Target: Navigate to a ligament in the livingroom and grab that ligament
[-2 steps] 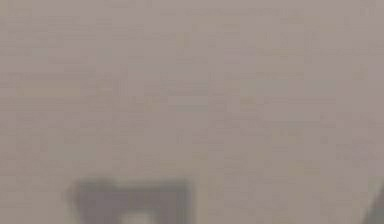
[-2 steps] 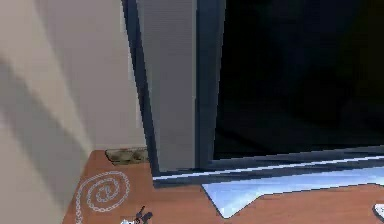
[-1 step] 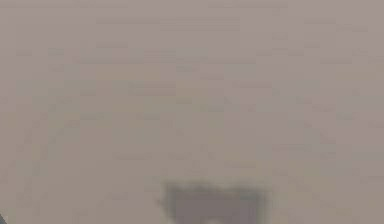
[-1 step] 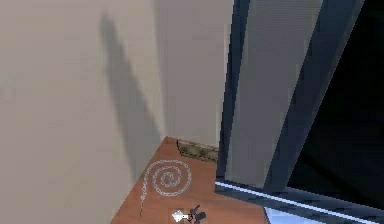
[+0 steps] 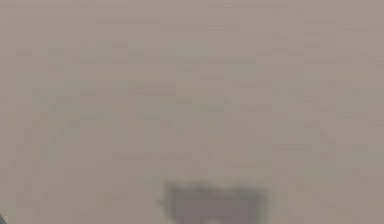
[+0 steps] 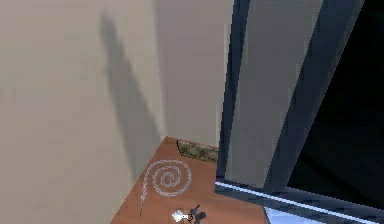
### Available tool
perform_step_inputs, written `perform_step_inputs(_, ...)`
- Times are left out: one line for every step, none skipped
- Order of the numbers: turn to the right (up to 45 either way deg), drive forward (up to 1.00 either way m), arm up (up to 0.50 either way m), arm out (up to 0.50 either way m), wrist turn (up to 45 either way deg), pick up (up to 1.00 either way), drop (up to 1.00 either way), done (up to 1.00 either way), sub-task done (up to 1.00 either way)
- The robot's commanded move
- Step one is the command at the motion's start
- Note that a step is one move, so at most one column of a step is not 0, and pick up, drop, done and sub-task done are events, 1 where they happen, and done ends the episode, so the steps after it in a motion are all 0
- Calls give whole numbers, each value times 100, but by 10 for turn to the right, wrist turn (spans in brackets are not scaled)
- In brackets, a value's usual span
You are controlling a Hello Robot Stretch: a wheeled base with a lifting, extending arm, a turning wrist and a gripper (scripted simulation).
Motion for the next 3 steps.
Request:
perform_step_inputs(0,0,36,0,0,0,0,0,0)
perform_step_inputs(0,0,0,12,0,0,0,0,0)
perform_step_inputs(0,0,0,0,450,0,0,0,0)
